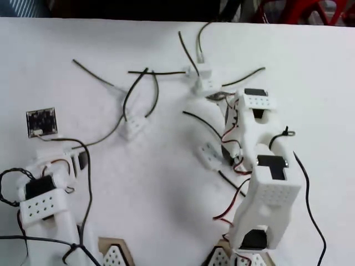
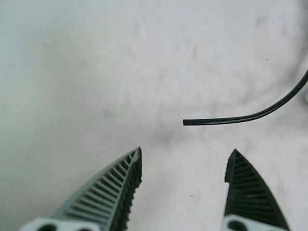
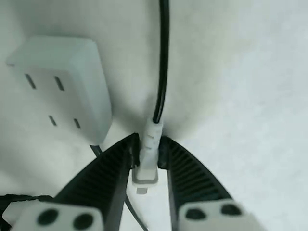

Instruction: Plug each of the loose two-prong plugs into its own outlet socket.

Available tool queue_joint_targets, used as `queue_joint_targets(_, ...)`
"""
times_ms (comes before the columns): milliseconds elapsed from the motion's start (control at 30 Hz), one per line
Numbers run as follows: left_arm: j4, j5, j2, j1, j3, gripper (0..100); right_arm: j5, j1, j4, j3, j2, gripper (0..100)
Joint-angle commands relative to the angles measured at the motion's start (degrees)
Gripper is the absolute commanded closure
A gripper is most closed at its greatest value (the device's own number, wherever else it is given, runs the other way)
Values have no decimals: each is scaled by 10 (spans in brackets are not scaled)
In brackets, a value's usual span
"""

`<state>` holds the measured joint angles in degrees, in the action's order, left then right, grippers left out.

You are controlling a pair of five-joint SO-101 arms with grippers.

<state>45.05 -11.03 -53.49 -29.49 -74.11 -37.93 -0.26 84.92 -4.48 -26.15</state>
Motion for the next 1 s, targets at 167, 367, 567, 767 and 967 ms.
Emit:
queue_joint_targets(167, -12, 3, -14, -2, 3, 722, -7, -17, 44, 4, 1, 942)
queue_joint_targets(367, -12, 3, -14, -2, 3, 722, -6, -17, 47, 7, 7, 950)
queue_joint_targets(567, -12, 3, -14, -2, 3, 722, -7, -16, 60, 7, 7, 927)
queue_joint_targets(767, -12, 3, -14, -2, 3, 722, -9, -16, 71, 7, 7, 924)
queue_joint_targets(967, -12, 3, -14, -2, 3, 722, -9, -16, 71, 7, 7, 920)
